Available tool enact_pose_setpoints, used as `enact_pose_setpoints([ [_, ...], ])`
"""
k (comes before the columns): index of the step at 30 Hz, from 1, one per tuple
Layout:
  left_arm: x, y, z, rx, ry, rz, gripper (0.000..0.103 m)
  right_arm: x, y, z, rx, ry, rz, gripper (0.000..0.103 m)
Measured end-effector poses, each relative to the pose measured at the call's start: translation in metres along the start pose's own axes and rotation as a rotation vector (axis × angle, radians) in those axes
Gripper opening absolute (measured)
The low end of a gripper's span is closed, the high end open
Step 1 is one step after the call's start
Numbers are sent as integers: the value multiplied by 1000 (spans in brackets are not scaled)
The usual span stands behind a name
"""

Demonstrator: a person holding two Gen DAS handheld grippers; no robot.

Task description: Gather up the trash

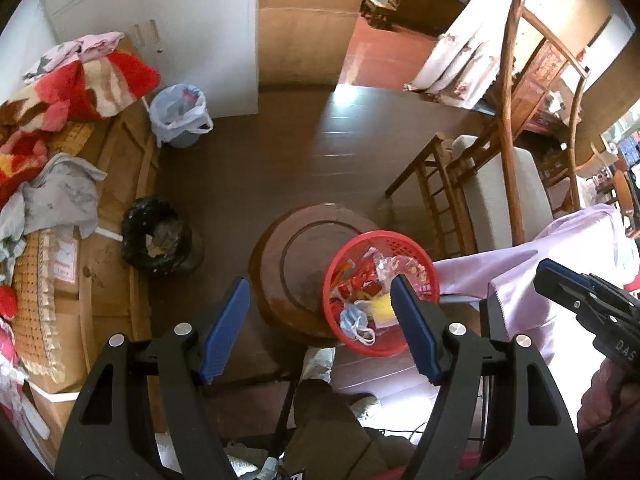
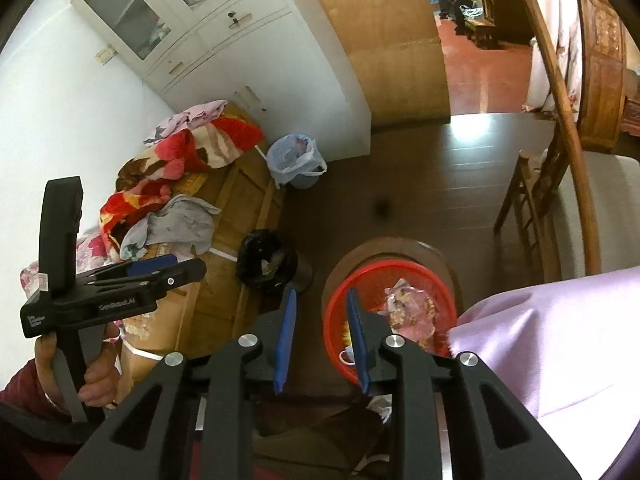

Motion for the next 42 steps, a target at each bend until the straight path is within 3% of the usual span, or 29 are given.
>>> enact_pose_setpoints([
  [10, -14, -35, 14, 80, -11, 90, 71, 0, -17, -27, 119, -30, 28, 29],
  [14, -11, -55, 8, 93, -10, 119, 75, 9, -21, -42, 160, -28, 10, 40],
  [22, 16, -85, -20, 49, -14, 200, 84, 29, -32, -62, 206, 1, 6, 64],
  [34, 55, -98, -51, 1, -33, 201, 86, 70, -38, -99, 215, 1, -9, 71],
  [42, 55, -107, -68, -9, -80, 202, 89, 64, -44, -117, 253, -13, -15, 76],
])
Point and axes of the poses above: each gripper's, at about its wrist camera, not at the fingertips, and z roughly the way its jaws point, y to its left, x to its underside, the point moved 7 cm from there along z, roughly the way its jaws point, and after that the axes turned 15 degrees about -y, right-handed, at the moved point
